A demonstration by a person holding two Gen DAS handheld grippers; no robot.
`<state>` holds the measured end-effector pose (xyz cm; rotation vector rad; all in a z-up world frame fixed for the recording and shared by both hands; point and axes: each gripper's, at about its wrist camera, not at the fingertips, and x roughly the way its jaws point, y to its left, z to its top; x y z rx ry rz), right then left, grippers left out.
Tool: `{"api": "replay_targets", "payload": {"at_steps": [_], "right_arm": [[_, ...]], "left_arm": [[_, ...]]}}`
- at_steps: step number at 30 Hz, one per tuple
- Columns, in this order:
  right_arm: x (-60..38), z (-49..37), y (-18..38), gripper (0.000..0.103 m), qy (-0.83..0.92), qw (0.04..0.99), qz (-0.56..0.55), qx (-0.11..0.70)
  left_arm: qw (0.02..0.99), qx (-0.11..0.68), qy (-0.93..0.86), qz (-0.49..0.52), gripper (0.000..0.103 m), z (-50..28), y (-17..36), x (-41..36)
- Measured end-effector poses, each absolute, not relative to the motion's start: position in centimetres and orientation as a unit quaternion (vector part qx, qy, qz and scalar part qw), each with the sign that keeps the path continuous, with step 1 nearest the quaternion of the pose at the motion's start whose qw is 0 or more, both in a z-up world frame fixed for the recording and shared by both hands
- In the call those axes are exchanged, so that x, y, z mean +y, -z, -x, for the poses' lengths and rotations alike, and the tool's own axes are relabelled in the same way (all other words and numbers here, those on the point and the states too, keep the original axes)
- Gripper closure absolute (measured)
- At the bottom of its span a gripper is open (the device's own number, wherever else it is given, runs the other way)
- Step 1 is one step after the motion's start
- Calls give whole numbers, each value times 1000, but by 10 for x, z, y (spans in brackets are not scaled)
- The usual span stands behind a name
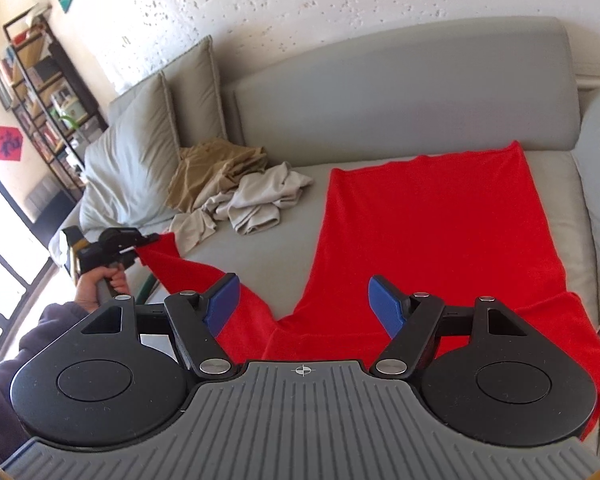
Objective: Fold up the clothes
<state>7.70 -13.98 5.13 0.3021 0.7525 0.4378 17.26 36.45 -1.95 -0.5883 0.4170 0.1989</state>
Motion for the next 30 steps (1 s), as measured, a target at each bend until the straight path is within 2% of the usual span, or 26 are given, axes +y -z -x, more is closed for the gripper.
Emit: {"api": "replay_targets", "payload": {"at_steps": [5,7,10,13,16,18,21,23,26,30], "right_arm": [[-182,-44,-53,29,-178,907,-159,348],[-204,-33,-52,29,-161,909,-173,344],[-240,-17,-47,29,-133,909,-203,340],[-270,-2,-39,29,-108,906,-228,339],[-296,10,-29,29,-83,903,-248,340],[-310,19,-25,29,-65,901,-255,344],[-328,32,-18,28,-59,897,-267,346],[-335,37,-8,28,-51,893,-274,353],[-337,40,7,28,-52,885,-281,367],[-315,27,25,30,-81,885,-253,383]], "left_arm": [[979,138,-11,150,103,-141,-49,252],[989,118,-3,84,103,-123,-60,194],[995,102,13,7,103,-99,-52,103],[988,136,39,-65,102,-89,-10,11],[954,239,97,-155,79,-85,56,-74],[913,294,156,-234,75,-58,97,-121],[879,260,240,-320,65,-3,113,-150],[875,242,262,-328,55,16,105,-148],[886,275,262,-265,50,15,84,-124],[904,345,209,-145,49,7,74,-82]]}}
